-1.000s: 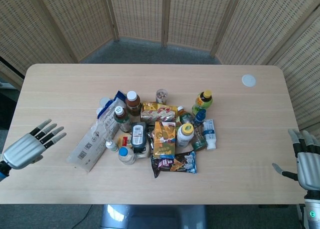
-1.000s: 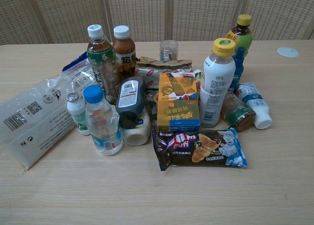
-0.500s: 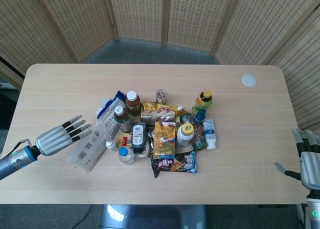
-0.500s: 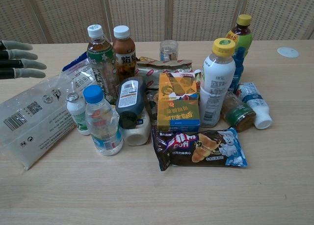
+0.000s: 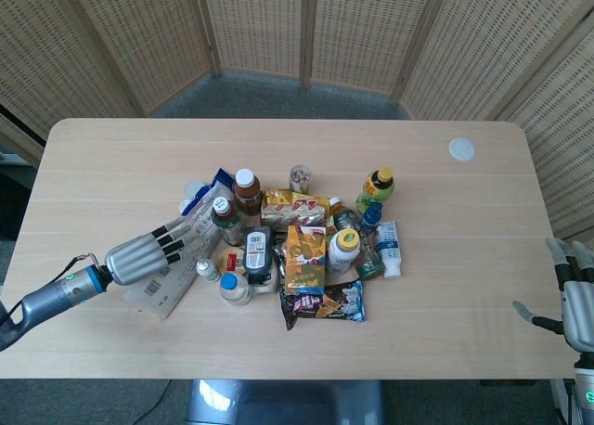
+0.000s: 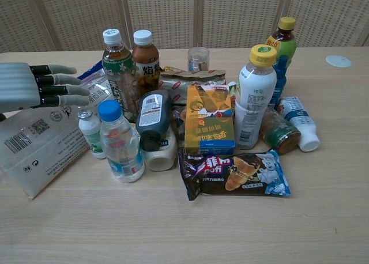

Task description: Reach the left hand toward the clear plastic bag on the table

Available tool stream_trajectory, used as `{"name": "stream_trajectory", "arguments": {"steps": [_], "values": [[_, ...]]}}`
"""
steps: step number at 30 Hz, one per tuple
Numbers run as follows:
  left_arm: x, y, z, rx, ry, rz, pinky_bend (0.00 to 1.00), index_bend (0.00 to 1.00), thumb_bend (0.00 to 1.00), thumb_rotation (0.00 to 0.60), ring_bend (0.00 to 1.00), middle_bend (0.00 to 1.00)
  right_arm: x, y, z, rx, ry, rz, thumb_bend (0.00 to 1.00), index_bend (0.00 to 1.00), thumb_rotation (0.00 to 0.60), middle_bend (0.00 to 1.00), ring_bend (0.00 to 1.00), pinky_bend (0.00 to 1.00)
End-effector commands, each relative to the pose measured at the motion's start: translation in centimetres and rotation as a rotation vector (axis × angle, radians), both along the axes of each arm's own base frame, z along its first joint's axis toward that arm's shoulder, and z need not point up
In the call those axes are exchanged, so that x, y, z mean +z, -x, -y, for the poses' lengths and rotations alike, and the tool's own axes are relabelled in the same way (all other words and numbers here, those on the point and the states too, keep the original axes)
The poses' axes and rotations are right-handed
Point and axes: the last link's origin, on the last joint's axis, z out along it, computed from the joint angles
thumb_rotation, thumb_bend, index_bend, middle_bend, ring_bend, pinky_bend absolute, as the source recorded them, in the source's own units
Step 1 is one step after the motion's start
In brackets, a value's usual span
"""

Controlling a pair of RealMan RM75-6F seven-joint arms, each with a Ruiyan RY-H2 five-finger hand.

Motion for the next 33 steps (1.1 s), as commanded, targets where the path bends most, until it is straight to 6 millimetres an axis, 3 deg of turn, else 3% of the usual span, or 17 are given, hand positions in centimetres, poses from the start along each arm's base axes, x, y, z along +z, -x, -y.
{"name": "stream_trajectory", "arguments": {"steps": [1,10,11,13,14,15,16,19,23,33], "values": [[-0.6,0.0,-0.1,0.006,0.002,-0.007,0.00,0.00,0.00,0.600,0.00,0.00,0.1,0.0,0.0,0.001,0.001,0.001,0.00,0.00,0.508,0.00,0.00,0.00],[-2.5,-0.7,0.1,-0.025,-0.007,0.001,0.00,0.01,0.00,0.600,0.00,0.00,0.1,0.1,0.0,0.006,-0.002,0.005,0.00,0.00,0.504,0.00,0.00,0.00],[-2.8,-0.9,0.2,-0.036,-0.009,0.001,0.02,0.10,0.00,0.600,0.03,0.03,0.1,0.0,0.0,0.007,-0.002,0.005,0.00,0.00,0.506,0.00,0.00,0.00],[-3.1,-1.1,0.4,-0.052,-0.004,0.009,0.22,0.46,0.00,0.600,0.30,0.34,0.1,0.0,0.0,0.009,-0.002,0.005,0.00,0.00,0.507,0.00,0.00,0.00],[-3.2,-1.1,0.5,-0.056,-0.001,0.008,0.37,0.67,0.00,0.600,0.49,0.55,0.1,0.0,0.0,0.010,-0.001,0.005,0.00,0.00,0.506,0.00,0.00,0.00],[-3.3,-1.1,0.5,-0.059,0.000,0.009,0.48,0.80,0.00,0.600,0.63,0.69,0.1,0.0,0.0,0.011,0.000,0.005,0.00,0.00,0.507,0.00,0.00,0.00],[-3.3,-1.2,0.6,-0.064,-0.002,0.012,0.53,0.85,0.00,0.600,0.68,0.75,0.1,0.0,-0.1,0.012,0.001,0.007,0.00,0.00,0.507,0.00,0.00,0.00],[-3.2,-1.5,0.8,-0.082,-0.006,0.039,0.60,0.89,0.00,0.600,0.77,0.82,0.2,0.0,0.0,0.012,0.002,0.010,0.00,0.00,0.501,0.00,0.00,0.00],[-2.6,-2.0,1.0,-0.111,-0.011,0.083,0.71,0.88,0.00,0.600,0.90,1.00,0.2,0.0,0.0,0.014,0.001,0.012,0.00,0.00,0.508,0.00,0.00,0.00],[0.9,-3.2,0.8,-0.156,-0.083,0.197,0.72,0.88,0.02,0.600,0.90,1.00,0.2,-0.1,-0.2,0.016,-0.001,0.014,0.00,0.00,0.508,0.00,0.00,0.00]]}}
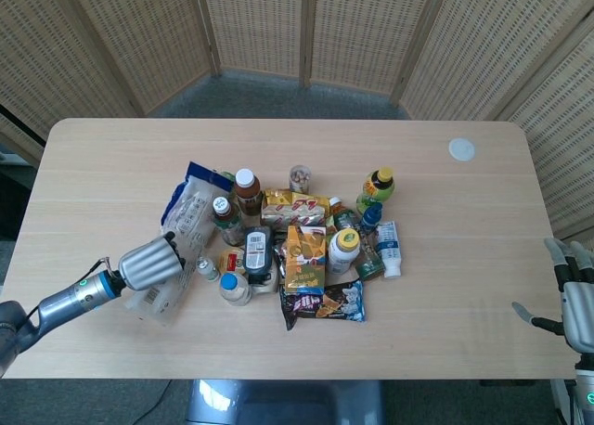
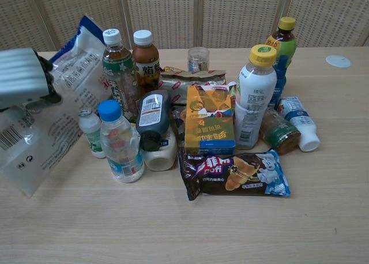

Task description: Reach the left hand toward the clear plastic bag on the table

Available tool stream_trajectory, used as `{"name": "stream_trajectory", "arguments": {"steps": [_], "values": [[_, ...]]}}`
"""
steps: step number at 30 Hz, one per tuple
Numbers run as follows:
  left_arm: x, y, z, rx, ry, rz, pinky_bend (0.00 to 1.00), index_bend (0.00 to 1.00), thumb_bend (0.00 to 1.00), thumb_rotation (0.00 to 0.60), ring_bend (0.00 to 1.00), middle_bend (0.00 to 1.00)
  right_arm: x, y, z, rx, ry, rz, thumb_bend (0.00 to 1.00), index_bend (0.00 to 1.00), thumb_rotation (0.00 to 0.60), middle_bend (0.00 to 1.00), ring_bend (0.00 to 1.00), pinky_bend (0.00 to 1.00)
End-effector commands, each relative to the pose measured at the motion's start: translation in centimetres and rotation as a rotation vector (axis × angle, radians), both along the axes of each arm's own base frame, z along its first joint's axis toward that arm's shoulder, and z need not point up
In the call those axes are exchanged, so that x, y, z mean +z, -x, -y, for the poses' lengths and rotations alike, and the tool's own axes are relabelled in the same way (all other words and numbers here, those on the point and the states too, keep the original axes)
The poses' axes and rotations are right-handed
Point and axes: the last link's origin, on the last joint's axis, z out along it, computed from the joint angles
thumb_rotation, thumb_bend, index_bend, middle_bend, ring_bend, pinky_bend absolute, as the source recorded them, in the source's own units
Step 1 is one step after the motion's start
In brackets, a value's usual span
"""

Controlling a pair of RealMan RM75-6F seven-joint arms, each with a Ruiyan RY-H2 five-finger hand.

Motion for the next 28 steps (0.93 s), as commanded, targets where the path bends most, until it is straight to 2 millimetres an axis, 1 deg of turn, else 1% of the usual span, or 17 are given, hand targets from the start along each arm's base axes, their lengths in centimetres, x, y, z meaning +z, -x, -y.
{"name": "stream_trajectory", "arguments": {"steps": [1,7,11,14,17,20,23,28], "values": [[1.7,-0.6,-0.1,-0.018,-0.027,0.051,0.72,0.88,0.02,0.600,0.90,1.00,0.0,0.0,0.0,0.000,0.000,0.000,0.00,0.00,0.507,0.00,0.00,0.00],[6.5,-2.8,-0.1,-0.111,-0.090,0.131,0.72,0.88,0.02,0.600,0.88,1.00,-0.1,-0.1,0.0,0.001,-0.005,0.002,0.00,0.00,0.510,0.00,0.00,0.00],[10.1,-5.1,-0.5,-0.149,-0.166,0.185,0.72,0.88,0.01,0.600,0.88,1.00,-0.2,-0.3,-0.1,0.007,-0.009,0.005,0.00,0.00,0.509,0.00,0.00,0.00],[12.1,-7.0,-0.7,-0.174,-0.211,0.195,0.72,0.88,0.02,0.600,0.88,1.00,-0.2,-0.4,-0.2,0.011,-0.011,0.010,0.00,0.00,0.508,0.00,0.00,0.00],[13.6,-8.7,-0.6,-0.198,-0.243,0.195,0.72,0.88,0.02,0.600,0.88,1.00,-0.2,-0.5,-0.2,0.013,-0.010,0.014,0.00,0.00,0.509,0.00,0.00,0.00],[14.6,-10.2,-0.6,-0.217,-0.266,0.198,0.72,0.88,0.02,0.600,0.88,1.00,-0.1,-0.5,-0.2,0.013,-0.007,0.016,0.00,0.00,0.507,0.00,0.00,0.00],[15.2,-11.4,-0.6,-0.232,-0.280,0.200,0.72,0.88,0.02,0.600,0.88,1.00,0.0,-0.5,-0.2,0.013,-0.006,0.018,0.00,0.00,0.508,0.00,0.00,0.00],[15.6,-12.4,-0.6,-0.242,-0.292,0.201,0.72,0.88,0.02,0.600,0.88,1.00,0.1,-0.4,-0.2,0.013,-0.004,0.021,0.00,0.00,0.510,0.00,0.00,0.00]]}}
